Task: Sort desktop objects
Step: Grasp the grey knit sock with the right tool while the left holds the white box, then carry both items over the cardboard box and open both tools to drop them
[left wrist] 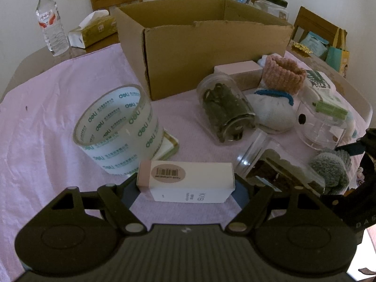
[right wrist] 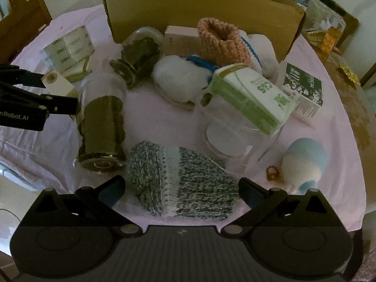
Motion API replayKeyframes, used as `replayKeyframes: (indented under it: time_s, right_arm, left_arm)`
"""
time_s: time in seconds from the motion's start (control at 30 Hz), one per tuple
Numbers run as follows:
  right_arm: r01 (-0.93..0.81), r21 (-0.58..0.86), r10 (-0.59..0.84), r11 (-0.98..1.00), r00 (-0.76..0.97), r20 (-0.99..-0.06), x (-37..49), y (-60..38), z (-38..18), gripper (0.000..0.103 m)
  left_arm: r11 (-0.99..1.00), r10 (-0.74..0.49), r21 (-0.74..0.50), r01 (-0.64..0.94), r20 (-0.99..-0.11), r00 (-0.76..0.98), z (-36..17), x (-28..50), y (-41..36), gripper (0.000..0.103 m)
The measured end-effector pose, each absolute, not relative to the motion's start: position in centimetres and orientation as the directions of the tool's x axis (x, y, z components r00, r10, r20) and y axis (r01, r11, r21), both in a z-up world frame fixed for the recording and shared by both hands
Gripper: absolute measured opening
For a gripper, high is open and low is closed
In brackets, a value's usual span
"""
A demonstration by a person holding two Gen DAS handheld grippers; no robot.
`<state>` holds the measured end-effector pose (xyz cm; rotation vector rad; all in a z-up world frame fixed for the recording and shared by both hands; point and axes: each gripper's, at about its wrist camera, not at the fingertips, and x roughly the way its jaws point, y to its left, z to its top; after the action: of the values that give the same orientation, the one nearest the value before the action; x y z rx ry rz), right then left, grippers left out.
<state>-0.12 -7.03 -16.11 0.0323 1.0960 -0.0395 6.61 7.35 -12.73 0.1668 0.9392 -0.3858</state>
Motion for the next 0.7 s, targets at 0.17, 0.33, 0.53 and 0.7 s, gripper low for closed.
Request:
replayKeyframes:
  time_s: [0.17, 0.33, 0.53, 0.7]
  right_arm:
    - [0.038, 0.007, -0.011, 0.999, 0.449, -0.894, -0.1, -6.8, -16.2, 0.103]
    - [0.078, 0.013, -0.021, 0.997, 0.422, -0.906, 0.0, -6.3, -16.1, 0.103]
    - [0.096, 0.031, -0.015, 0.995, 0.441, -0.898, -0.7, -5.8, -15.3, 0.084]
    - [0.086, 0.026, -0.014, 0.996, 0.435, -0.900, -0.2, -7.4, -14.6, 0.083]
  left_arm:
    - [0.919, -0.252, -0.030, 0.393, -0.811, 0.528, -12.8, 6.6, 7.4, 0.080]
    - [0.917, -0.256, -0.031, 0.397, -0.811, 0.527, -12.7, 6.6, 7.4, 0.080]
    - [0.916, -0.260, -0.035, 0.400, -0.809, 0.526, -12.7, 6.7, 7.5, 0.079]
    - [0.916, -0.264, -0.038, 0.400, -0.806, 0.530, -12.2, 6.6, 7.8, 0.079]
